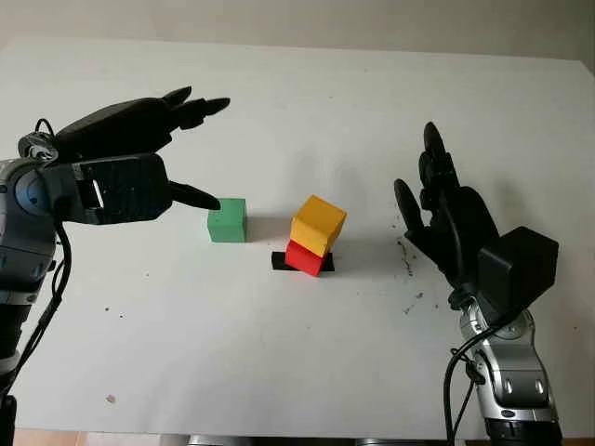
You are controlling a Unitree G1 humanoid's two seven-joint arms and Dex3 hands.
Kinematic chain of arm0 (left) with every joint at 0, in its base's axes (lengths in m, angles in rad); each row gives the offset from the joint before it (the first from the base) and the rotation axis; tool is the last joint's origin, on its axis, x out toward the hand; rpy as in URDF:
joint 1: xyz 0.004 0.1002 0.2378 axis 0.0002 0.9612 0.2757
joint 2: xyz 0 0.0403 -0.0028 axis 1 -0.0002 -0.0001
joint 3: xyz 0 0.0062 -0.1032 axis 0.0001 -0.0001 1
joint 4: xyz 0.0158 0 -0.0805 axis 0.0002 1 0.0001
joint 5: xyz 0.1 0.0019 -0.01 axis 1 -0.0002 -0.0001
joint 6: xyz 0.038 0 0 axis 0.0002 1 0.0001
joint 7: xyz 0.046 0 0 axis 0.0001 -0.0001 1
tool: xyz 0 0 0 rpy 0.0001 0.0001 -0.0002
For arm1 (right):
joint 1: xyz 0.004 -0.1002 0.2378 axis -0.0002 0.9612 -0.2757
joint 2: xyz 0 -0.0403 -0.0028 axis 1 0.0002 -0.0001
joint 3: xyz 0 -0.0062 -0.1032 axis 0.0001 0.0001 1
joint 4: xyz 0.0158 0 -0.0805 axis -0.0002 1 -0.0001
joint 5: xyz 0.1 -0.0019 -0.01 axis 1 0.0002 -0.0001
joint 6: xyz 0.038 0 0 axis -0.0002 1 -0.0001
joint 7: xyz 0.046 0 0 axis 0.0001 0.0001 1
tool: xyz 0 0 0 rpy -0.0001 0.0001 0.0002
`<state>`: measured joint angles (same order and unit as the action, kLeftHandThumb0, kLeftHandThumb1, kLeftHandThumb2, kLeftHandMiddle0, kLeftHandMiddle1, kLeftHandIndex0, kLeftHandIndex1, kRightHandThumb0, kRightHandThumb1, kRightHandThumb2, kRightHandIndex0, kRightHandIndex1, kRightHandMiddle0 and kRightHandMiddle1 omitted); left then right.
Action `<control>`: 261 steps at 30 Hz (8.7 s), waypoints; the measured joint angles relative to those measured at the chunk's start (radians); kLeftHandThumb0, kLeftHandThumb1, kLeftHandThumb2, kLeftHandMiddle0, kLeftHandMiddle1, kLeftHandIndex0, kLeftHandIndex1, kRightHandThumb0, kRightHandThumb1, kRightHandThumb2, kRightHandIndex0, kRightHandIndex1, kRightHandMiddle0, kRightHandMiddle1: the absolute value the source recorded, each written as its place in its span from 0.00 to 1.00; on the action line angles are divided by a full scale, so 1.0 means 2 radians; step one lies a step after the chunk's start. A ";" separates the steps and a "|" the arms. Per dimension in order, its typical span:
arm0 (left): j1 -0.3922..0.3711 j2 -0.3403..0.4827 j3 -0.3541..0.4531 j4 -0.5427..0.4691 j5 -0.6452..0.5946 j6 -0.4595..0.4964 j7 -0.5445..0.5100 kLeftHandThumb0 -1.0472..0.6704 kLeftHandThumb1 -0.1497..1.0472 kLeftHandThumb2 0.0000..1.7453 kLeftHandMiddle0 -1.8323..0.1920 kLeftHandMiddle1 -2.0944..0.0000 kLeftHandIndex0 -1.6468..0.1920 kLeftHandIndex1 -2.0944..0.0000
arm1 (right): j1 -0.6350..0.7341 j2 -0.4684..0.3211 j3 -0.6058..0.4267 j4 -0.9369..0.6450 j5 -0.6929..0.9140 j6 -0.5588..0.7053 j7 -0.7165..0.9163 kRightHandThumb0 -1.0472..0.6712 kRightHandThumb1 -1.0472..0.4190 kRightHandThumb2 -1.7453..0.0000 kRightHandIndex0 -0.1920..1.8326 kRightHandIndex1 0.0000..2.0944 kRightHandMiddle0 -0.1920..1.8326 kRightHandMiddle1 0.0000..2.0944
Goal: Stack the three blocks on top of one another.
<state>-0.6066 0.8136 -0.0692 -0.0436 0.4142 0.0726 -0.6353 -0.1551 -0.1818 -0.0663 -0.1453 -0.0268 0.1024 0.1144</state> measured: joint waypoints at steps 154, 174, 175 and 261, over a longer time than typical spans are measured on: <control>-0.247 -0.117 -0.121 0.020 -0.029 0.064 -0.174 0.39 1.00 0.03 0.68 0.96 0.79 0.35 | 0.001 0.000 0.017 -0.008 -0.018 0.012 -0.005 0.21 0.00 0.70 0.03 0.03 0.05 0.03; -0.225 -0.115 -0.122 0.015 -0.037 0.048 -0.169 0.38 1.00 0.05 0.72 0.97 0.69 0.41 | 0.001 0.002 0.017 -0.008 -0.007 0.013 -0.005 0.20 0.00 0.71 0.02 0.02 0.04 0.02; -0.224 -0.115 -0.122 0.015 -0.038 0.047 -0.169 0.38 1.00 0.05 0.71 0.97 0.69 0.41 | 0.001 0.002 0.017 -0.008 -0.007 0.013 -0.005 0.20 0.00 0.71 0.02 0.02 0.04 0.02; 0.168 -0.248 0.140 0.013 -0.287 -0.007 0.140 0.14 1.00 0.41 1.00 0.98 1.00 0.99 | -0.002 0.011 0.009 -0.001 0.019 0.011 -0.009 0.21 0.00 0.71 0.00 0.02 0.03 0.02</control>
<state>-0.2700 0.3182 0.2110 -0.0169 -0.1593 0.0579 -0.3545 -0.1590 -0.1602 -0.0474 -0.1480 0.0120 0.1248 0.0973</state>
